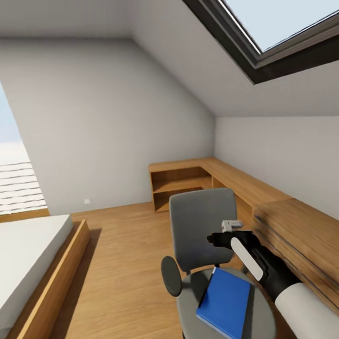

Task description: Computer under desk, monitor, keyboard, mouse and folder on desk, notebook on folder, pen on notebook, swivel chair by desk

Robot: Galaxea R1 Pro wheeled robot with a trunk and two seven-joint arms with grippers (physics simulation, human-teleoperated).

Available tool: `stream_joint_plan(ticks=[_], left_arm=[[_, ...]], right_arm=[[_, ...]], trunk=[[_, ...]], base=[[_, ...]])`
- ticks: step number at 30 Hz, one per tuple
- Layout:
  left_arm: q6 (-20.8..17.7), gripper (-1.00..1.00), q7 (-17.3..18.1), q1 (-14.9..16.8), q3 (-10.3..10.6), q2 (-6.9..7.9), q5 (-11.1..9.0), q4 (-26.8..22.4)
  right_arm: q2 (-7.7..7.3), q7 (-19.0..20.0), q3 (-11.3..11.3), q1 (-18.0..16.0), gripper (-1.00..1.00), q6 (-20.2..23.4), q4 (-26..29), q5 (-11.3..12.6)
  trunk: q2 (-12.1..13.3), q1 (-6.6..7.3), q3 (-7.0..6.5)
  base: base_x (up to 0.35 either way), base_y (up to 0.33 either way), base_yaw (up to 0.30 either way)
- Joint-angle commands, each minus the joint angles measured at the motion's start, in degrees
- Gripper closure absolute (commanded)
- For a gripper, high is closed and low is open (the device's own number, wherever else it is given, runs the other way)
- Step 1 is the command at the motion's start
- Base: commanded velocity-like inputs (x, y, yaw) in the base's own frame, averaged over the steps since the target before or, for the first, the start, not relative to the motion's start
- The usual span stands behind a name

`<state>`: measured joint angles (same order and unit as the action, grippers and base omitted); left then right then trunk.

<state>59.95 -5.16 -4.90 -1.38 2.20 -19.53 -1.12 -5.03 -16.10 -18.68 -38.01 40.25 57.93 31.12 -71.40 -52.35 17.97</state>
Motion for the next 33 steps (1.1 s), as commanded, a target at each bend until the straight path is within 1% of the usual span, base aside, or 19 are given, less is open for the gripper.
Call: stream_joint_plan(ticks=[1, 19, 24, 29, 33], left_arm=[[0.0, -1.00, -0.5, 0.0, -0.1, -0.01, 0.5, -0.1], [0.0, -1.00, -0.7, 0.0, 0.0, -0.29, 0.5, -0.1], [0.0, -1.00, -0.8, 0.0, 0.1, -0.34, -0.7, -0.1], [0.0, -1.00, -0.8, 0.0, 0.2, -0.36, -3.1, -0.3], [0.0, -1.00, -0.8, 0.0, 0.2, -0.36, -3.7, -0.4]], right_arm=[[-0.07, -0.6, -0.2, 0.0, -1.00, 0.1, 0.1, 0.6], [-0.07, -0.5, -0.1, 0.0, -1.00, 0.1, 0.1, 0.7], [-0.12, -0.5, -0.1, 0.0, -1.00, 0.1, 0.0, 0.8], [-0.15, -0.4, 0.0, 0.0, -1.00, -0.1, -0.1, 0.8], [-0.16, -0.5, 0.0, 0.0, -1.00, -0.2, -0.2, 0.6]], trunk=[[0.0, 0.00, 0.13], [0.0, 0.00, 1.37], [0.0, 0.00, 1.46], [0.0, 0.00, 1.48], [0.0, 0.00, 1.48]], base=[[0.000, 0.000, 0.172], [0.000, 0.000, 0.159], [0.000, 0.000, 0.038], [0.000, 0.000, 0.008], [0.000, 0.000, 0.002]])
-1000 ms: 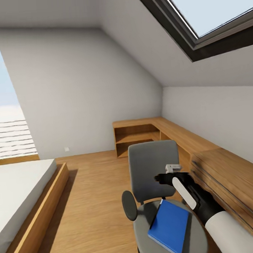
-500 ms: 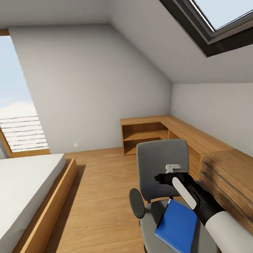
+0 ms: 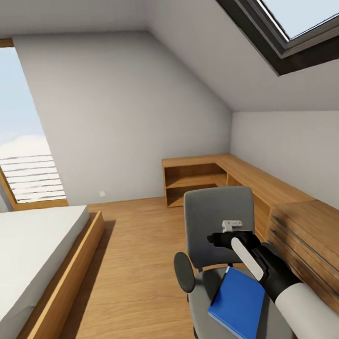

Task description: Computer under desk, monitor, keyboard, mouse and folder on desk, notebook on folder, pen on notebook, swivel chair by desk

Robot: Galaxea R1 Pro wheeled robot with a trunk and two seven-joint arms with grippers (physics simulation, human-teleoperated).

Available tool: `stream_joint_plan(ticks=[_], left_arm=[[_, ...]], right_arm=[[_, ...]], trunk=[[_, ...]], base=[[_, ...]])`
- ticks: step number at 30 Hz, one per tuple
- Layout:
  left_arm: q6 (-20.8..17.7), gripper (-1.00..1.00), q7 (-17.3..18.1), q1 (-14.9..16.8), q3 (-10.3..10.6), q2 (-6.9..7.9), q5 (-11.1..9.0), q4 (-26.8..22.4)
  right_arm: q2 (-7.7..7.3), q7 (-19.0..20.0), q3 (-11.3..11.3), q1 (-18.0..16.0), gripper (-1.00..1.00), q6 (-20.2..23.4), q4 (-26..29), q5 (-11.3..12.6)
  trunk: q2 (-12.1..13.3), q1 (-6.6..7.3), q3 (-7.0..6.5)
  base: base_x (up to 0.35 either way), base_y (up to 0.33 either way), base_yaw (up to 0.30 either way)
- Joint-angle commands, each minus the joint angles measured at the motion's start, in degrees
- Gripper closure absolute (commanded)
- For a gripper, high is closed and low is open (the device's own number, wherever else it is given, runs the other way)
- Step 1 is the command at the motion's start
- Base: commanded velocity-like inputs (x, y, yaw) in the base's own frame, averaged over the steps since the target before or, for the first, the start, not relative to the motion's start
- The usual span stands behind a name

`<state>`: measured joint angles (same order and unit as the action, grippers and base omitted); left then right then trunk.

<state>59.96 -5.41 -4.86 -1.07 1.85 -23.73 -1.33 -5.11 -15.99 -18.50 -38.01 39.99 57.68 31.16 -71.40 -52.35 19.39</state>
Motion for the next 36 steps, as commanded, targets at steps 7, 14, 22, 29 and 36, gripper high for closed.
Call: stream_joint_plan(ticks=[7, 14, 22, 29, 36], left_arm=[[0.0, -1.00, -0.6, 0.0, -0.1, -0.01, 0.3, -0.2], [0.0, -1.00, -0.6, 0.0, 0.0, 0.01, 0.2, -0.3], [-20.8, -1.00, -0.7, 0.0, 0.0, 1.27, -3.6, -14.8], [-56.9, -1.00, -4.5, 0.1, -0.4, 5.78, -9.5, -45.3], [-73.7, -1.00, -11.5, 0.9, -0.4, 5.75, -12.4, -66.2]], right_arm=[[-0.07, -0.6, -0.2, 0.0, -1.00, 0.2, -0.1, 0.4], [0.00, -0.6, -0.2, 0.0, -1.00, 0.5, -0.2, 0.5], [-0.01, -0.6, -0.2, 0.0, -1.00, 0.5, -0.2, 0.6], [-0.04, -0.5, -0.2, 0.0, -1.00, 0.1, -0.5, 0.4], [0.01, -0.5, -0.3, 0.0, -1.00, -0.5, -2.7, 0.4]], trunk=[[-2.8, -1.54, 1.31], [-5.7, -3.08, 2.57], [-8.9, -4.84, 4.01], [-11.7, -6.37, 5.26], [-14.5, -7.91, 6.52]], base=[[0.000, 0.000, 0.000], [0.000, 0.000, 0.000], [0.000, 0.000, 0.000], [0.000, 0.000, 0.000], [0.000, 0.000, 0.000]])
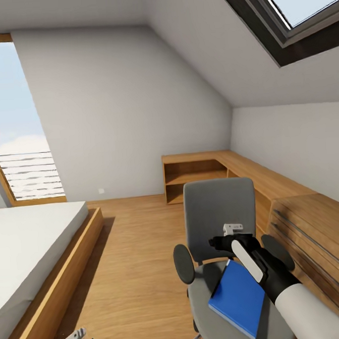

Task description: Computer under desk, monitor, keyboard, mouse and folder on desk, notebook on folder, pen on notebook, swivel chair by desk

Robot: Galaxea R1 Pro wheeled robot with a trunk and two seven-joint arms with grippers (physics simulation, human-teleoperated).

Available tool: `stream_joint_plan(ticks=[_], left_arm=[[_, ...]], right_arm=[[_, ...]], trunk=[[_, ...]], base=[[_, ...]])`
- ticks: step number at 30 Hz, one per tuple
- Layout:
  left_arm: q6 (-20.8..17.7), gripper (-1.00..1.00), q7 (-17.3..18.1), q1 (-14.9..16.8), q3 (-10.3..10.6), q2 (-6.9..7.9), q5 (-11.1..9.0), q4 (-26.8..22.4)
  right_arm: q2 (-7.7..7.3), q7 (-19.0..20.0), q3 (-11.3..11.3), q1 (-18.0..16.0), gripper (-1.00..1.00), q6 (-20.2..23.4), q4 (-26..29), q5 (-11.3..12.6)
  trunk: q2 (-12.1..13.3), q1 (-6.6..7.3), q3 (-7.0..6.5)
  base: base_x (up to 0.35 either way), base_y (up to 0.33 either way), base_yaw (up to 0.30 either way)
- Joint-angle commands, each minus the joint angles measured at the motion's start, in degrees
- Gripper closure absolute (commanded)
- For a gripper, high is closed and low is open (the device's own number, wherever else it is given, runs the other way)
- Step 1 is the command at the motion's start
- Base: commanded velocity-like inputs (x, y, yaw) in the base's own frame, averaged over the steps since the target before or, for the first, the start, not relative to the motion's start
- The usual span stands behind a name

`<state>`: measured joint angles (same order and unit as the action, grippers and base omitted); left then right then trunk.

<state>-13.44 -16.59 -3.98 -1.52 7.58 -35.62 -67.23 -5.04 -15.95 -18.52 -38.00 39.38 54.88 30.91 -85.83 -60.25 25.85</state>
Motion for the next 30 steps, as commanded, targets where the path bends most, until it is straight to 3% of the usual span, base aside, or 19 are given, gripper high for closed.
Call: stream_joint_plan(ticks=[1, 4, 9, 11, 12, 14, 17, 20, 22, 30], left_arm=[[-1.2, -1.00, -0.7, 0.0, 0.0, 0.02, -1.0, -2.1], [-3.9, -1.00, -4.3, 0.2, 0.0, -0.02, -3.6, -10.3], [-8.2, -1.00, -9.6, 2.3, 0.0, -0.26, -6.6, -19.3], [-11.1, -1.00, -10.1, 3.9, 0.0, -0.32, -7.3, -20.2], [-13.8, -1.00, -10.5, 5.8, 0.0, -0.35, -8.6, -20.5], [-15.5, -1.00, -10.7, 7.6, 0.0, -0.36, -10.1, -20.2], [-16.7, -1.00, -10.9, 9.5, 0.3, -0.54, -11.6, -18.0], [-16.8, -1.00, -10.6, 9.9, 0.3, -0.56, -11.6, -16.7], [-16.7, -1.00, -10.3, 10.1, 0.1, -0.43, -11.6, -16.2], [-16.6, -1.00, -10.3, 10.1, 0.2, -0.46, -11.6, -15.8]], right_arm=[[-0.07, -0.6, -0.3, -0.1, -1.00, -0.1, -0.5, 0.6], [-0.01, -0.6, -0.3, -0.1, -1.00, -1.8, -4.0, 0.5], [0.45, -0.6, -0.3, -0.1, -1.00, -4.7, -7.9, 0.3], [0.59, -0.6, -0.3, -0.2, -1.00, -5.4, -9.0, 0.2], [0.66, -0.6, -0.3, -0.2, -1.00, -6.2, -10.2, 0.1], [0.72, -0.6, -0.3, -0.3, -1.00, -7.5, -11.5, 0.1], [0.79, -0.6, -0.3, -0.4, -1.00, -10.5, -14.9, -0.1], [1.39, -0.6, -0.3, -0.5, -1.00, -12.7, -17.7, -1.4], [3.34, -0.6, -0.3, -1.2, -1.00, -17.3, -21.9, -8.1], [3.97, -0.6, -0.3, -2.9, -1.00, -22.9, -25.9, -11.4]], trunk=[[-0.5, -0.23, 0.24], [-1.7, -0.89, 0.78], [-3.7, -1.99, 1.68], [-4.5, -2.43, 2.04], [-4.9, -2.65, 2.22], [-5.7, -3.09, 2.58], [-6.9, -3.74, 3.12], [-8.1, -4.40, 3.66], [-8.9, -4.84, 4.01], [-9.3, -5.06, 4.19]], base=[[0.000, 0.000, 0.000], [0.000, 0.000, 0.000], [0.000, 0.000, 0.000], [0.000, 0.000, 0.000], [0.000, 0.000, 0.000], [0.000, 0.000, 0.000], [0.000, 0.000, 0.000], [0.000, 0.000, 0.000], [0.000, 0.000, 0.000], [0.000, 0.000, 0.000]])
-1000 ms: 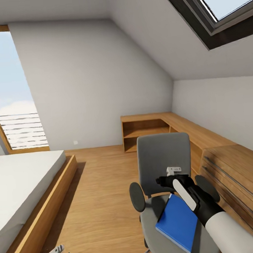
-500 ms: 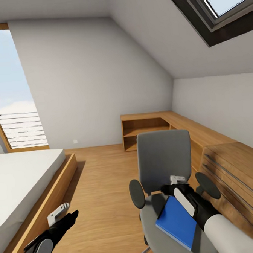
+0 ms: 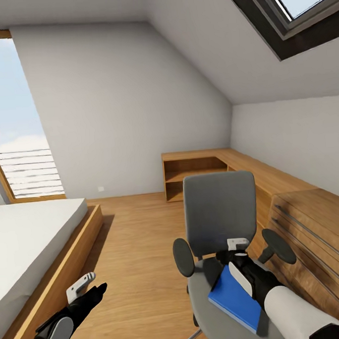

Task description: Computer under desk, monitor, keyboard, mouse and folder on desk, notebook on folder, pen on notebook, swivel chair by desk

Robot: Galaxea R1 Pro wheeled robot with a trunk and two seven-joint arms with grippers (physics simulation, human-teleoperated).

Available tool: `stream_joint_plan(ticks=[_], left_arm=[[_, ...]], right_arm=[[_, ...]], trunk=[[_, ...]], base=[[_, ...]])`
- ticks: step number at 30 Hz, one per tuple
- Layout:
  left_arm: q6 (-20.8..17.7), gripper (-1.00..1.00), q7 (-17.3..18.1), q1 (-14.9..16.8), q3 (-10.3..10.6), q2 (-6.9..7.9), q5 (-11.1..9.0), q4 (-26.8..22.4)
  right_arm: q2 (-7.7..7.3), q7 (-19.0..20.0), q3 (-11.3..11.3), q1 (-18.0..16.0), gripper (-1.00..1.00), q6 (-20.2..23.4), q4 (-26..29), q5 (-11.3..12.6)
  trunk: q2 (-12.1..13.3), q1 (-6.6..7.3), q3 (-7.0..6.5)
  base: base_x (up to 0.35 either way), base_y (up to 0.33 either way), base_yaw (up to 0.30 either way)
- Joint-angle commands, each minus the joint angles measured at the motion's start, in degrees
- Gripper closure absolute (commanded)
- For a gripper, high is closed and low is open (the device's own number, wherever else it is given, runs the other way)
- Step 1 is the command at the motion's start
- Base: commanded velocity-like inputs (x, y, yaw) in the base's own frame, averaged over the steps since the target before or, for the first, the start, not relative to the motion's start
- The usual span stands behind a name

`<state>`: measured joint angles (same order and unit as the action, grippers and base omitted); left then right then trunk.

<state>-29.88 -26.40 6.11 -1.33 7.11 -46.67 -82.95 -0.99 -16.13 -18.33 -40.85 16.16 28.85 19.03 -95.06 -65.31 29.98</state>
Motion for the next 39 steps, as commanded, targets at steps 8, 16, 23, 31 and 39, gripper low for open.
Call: stream_joint_plan(ticks=[8, 16, 23, 31, 39], left_arm=[[-0.1, -1.00, -0.4, 0.0, 0.1, -0.02, -0.6, 0.0], [-0.2, -1.00, -0.4, 0.0, 0.2, -0.07, -0.6, 0.0], [-0.2, -1.00, -0.3, 0.0, 0.2, -0.08, -0.5, 0.0], [-0.3, -1.00, -0.2, 0.0, 0.2, 0.13, -0.6, 0.0], [-0.6, -1.00, -0.2, 0.0, 0.2, 0.18, -0.6, 0.0]], right_arm=[[0.14, -3.6, -0.5, -0.1, -1.00, -3.3, -0.2, -1.7], [0.20, -6.7, -0.5, -0.1, -1.00, -7.2, -1.8, -4.2], [0.20, -8.7, -0.5, -0.1, -1.00, -8.4, -2.0, -4.4], [0.15, -9.0, -0.5, -0.1, -1.00, -8.2, -2.0, -4.3], [0.05, -9.0, -0.3, -0.1, -1.00, -8.0, -1.9, -4.0]], trunk=[[0.0, 0.00, 0.07], [0.0, 0.00, 0.07], [0.0, 0.00, 0.07], [0.0, 0.00, 0.07], [0.0, 0.00, 0.07]], base=[[0.000, 0.000, 0.000], [0.000, 0.000, 0.000], [0.000, 0.000, 0.000], [0.176, 0.000, 0.000], [0.066, 0.000, 0.000]])
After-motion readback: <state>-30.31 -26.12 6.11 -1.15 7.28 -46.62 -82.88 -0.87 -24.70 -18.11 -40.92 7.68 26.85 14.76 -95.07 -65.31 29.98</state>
